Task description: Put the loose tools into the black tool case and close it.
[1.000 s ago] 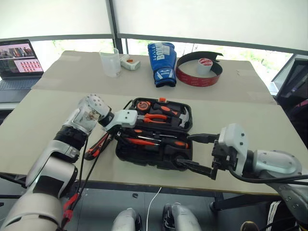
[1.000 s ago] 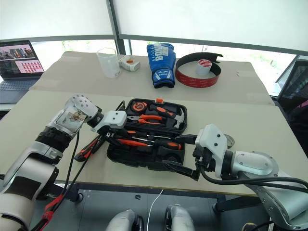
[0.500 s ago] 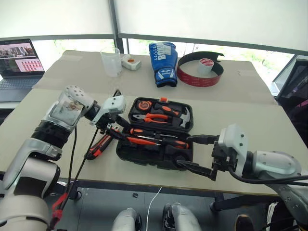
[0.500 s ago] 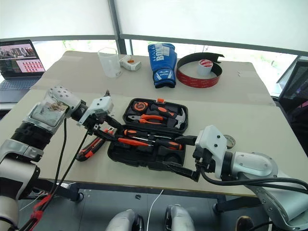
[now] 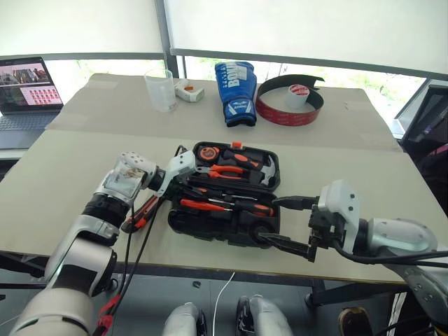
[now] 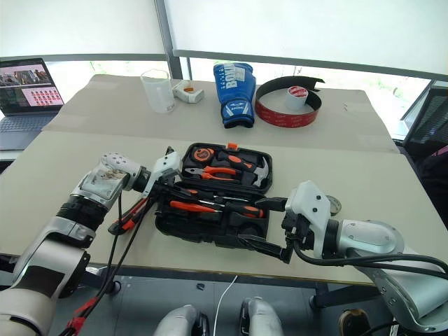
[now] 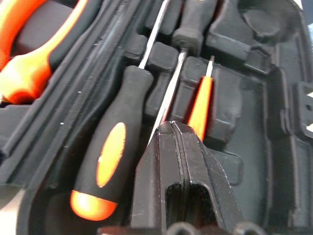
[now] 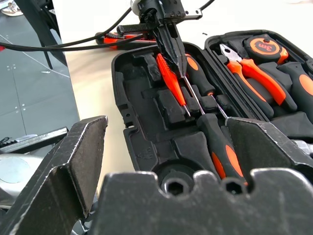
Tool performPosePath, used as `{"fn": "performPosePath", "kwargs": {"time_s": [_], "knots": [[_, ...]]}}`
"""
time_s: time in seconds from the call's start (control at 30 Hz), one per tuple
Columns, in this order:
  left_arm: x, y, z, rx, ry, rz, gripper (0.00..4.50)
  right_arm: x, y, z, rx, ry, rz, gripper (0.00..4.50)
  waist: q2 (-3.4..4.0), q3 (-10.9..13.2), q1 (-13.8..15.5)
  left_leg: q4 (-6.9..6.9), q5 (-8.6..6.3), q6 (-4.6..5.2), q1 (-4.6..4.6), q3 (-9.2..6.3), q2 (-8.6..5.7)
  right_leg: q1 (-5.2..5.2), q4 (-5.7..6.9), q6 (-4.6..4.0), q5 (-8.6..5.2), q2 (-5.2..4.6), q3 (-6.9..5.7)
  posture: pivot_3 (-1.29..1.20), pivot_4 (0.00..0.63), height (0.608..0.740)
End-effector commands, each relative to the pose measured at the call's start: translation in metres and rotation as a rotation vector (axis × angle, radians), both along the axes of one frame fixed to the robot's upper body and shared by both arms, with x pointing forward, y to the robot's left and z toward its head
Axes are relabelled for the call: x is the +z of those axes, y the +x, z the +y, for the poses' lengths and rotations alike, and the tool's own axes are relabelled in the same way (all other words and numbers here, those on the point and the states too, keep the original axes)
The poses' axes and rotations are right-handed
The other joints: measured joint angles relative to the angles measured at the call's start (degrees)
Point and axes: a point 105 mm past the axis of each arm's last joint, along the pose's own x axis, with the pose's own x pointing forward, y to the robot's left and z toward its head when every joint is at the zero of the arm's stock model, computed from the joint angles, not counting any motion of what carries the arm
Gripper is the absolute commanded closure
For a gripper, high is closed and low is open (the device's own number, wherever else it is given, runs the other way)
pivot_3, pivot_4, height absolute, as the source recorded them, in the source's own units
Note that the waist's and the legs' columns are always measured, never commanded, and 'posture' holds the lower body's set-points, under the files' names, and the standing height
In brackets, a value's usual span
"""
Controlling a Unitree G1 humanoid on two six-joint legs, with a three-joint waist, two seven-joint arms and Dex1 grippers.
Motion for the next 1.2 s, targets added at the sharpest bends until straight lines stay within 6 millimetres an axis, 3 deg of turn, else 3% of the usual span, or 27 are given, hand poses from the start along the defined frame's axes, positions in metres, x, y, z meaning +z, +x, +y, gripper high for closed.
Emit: {"fn": "performPosePath", "kwargs": {"time_s": [0.03,0.33,0.57,0.73,0.9,1.07,1.2], "knots": [[0.006,0.001,0.003,0.012,-0.013,0.000,4.48,0.006,-0.002,0.002,0.016,-0.001,-0.042,0.00,0.00,0.00,0.00,0.00,0.00,0.00,0.00,0.00,0.00,0.00,0.00,0.00,0.00,0.00,0.00,0.00,0.150,0.727],[-0.005,-0.017,0.017,-0.038,0.044,0.070,4.48,0.003,-0.001,0.002,0.000,0.006,-0.038,0.00,0.01,0.00,-0.15,-0.01,0.00,0.00,0.05,0.00,0.00,0.02,0.00,0.00,0.00,0.00,0.03,0.00,0.150,0.727],[-0.008,-0.018,0.031,-0.012,0.081,0.029,4.48,0.000,0.000,0.001,-0.009,0.015,-0.035,0.00,0.01,-0.01,-0.07,-0.01,-0.01,0.00,0.17,-0.01,0.01,0.14,-0.01,0.00,0.00,-0.02,0.04,0.00,0.150,0.727],[0.011,-0.008,0.024,0.014,-0.002,-0.031,4.48,-0.004,0.000,0.001,-0.007,0.018,-0.030,0.00,0.01,-0.01,0.04,-0.01,-0.01,0.01,0.22,-0.03,0.01,0.21,0.00,0.00,0.00,-0.03,0.02,0.00,0.150,0.727],[0.026,-0.014,0.016,-0.013,-0.084,-0.021,4.48,-0.007,0.001,0.001,-0.002,0.017,-0.026,0.00,0.01,-0.01,0.04,0.00,-0.02,0.03,0.20,-0.04,0.01,0.21,-0.01,0.01,0.00,-0.04,0.01,0.00,0.150,0.727],[0.031,-0.018,0.012,-0.014,-0.137,-0.004,4.48,-0.008,0.000,0.001,0.005,0.016,-0.025,0.00,0.01,-0.01,0.03,-0.01,-0.03,0.04,0.20,-0.04,0.01,0.21,-0.02,0.01,0.00,-0.03,0.01,0.00,0.150,0.727],[0.017,-0.015,0.013,-0.003,-0.079,-0.032,4.48,-0.006,0.001,0.001,0.010,0.014,-0.029,0.00,0.01,-0.01,-0.03,0.00,-0.03,0.04,0.21,-0.04,0.01,0.22,-0.02,0.01,0.00,-0.03,0.02,0.00,0.150,0.727]]}}
